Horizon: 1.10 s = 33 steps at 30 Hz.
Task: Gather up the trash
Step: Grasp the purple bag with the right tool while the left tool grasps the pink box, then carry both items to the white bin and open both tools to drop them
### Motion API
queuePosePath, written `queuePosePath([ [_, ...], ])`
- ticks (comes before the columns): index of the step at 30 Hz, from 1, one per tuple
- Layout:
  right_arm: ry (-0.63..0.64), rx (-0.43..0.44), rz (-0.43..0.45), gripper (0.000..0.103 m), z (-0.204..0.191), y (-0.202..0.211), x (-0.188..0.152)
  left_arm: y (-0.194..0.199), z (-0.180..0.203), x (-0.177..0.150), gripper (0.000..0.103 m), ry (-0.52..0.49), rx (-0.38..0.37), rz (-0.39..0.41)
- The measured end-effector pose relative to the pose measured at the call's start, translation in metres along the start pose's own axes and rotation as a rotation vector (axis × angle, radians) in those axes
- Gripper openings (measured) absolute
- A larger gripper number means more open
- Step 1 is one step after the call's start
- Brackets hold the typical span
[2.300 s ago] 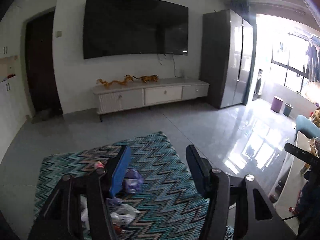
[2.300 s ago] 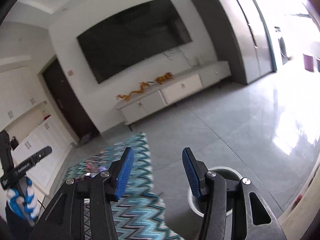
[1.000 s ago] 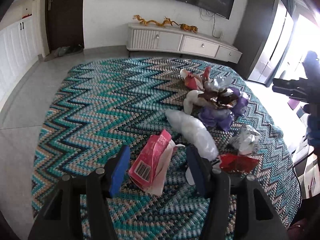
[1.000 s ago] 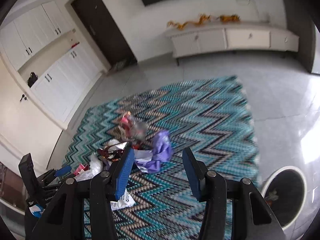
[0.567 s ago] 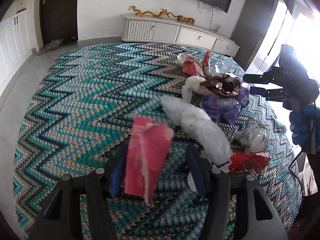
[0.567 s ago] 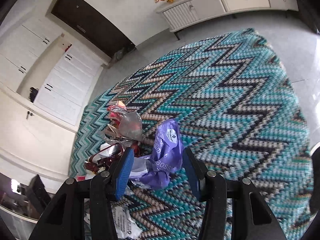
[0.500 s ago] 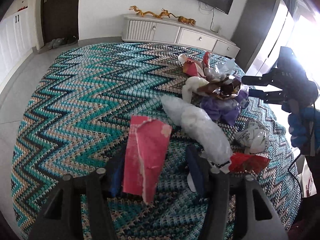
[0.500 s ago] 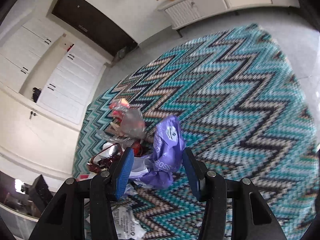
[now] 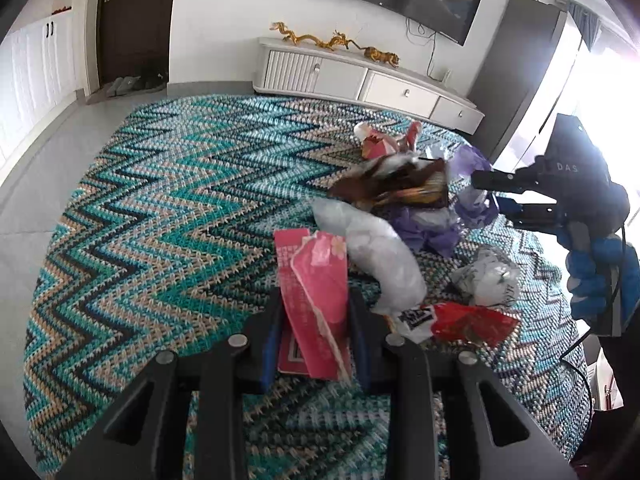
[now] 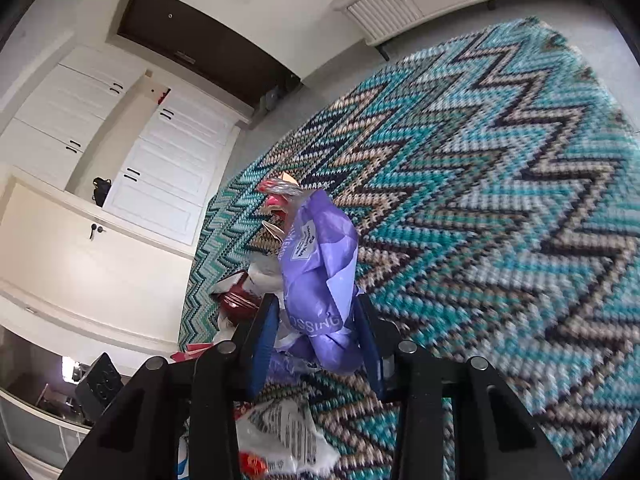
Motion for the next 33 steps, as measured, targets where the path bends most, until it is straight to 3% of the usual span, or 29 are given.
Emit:
queuePosePath([
  [7,0.059,0.019,0.057,0.036,-0.007,0.068,-0.027,0.031,0.014,-0.004,0.029,-0.011,0.005,0.058],
  [16,0.208,0.027,0.191,0.036,-0.041,0.170,-0.088,0.077,0.050,-0.002,0.028,-0.036,-0.026,0.153],
  [25,0.274,-0.060,0.384,0.036,-0.052,0.273,-0.139,0.120,0.106,0.003,0.028,-0.076,-0.087,0.245],
  [33,0.245,-0.133,0.529,0.037,-0.025,0.341,-0.171,0.148,0.166,0.020,0.029,-0.133,-0.182,0.315],
])
Point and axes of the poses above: each gripper's, at about its wrist camera, not at the fingertips, and y roughly against the way its jaws point, z to its right, x to its top, the point moved 1 cm from there along -y, roughly the way its jaws point
